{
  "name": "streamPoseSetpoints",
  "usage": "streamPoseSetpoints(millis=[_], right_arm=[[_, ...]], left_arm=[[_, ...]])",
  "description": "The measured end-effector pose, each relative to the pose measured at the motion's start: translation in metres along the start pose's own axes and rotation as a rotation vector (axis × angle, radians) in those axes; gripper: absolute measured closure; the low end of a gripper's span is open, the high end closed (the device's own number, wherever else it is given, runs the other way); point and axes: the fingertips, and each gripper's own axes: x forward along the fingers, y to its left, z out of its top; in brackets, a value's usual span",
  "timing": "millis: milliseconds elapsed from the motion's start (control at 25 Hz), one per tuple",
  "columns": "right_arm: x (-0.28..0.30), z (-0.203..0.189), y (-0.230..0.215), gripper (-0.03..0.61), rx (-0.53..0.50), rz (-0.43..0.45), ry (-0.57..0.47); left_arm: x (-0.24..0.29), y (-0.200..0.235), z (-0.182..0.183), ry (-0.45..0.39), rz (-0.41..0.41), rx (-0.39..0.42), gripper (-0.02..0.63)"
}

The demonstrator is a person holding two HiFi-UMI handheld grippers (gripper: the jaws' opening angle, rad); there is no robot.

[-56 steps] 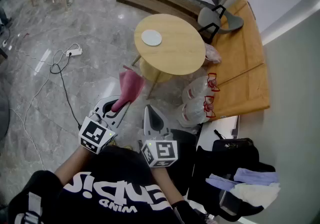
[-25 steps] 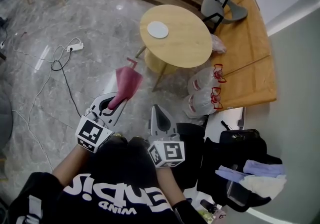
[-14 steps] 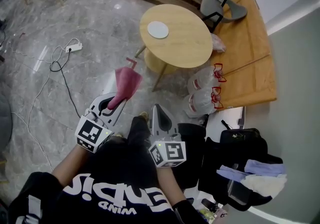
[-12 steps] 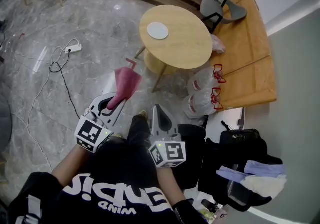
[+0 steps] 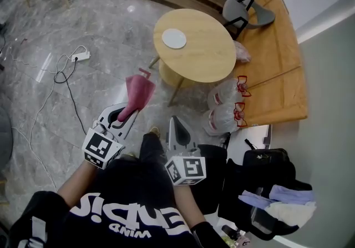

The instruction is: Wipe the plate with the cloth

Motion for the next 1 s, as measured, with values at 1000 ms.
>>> streamPoseSetpoints(millis=[1000], right_arm=[[0.111,0.014,-0.083,0.555,0.021,0.051,0.068]], left_arm=[[0.119,0.056,0.01,0.007,0.028,-0.041,0.563]])
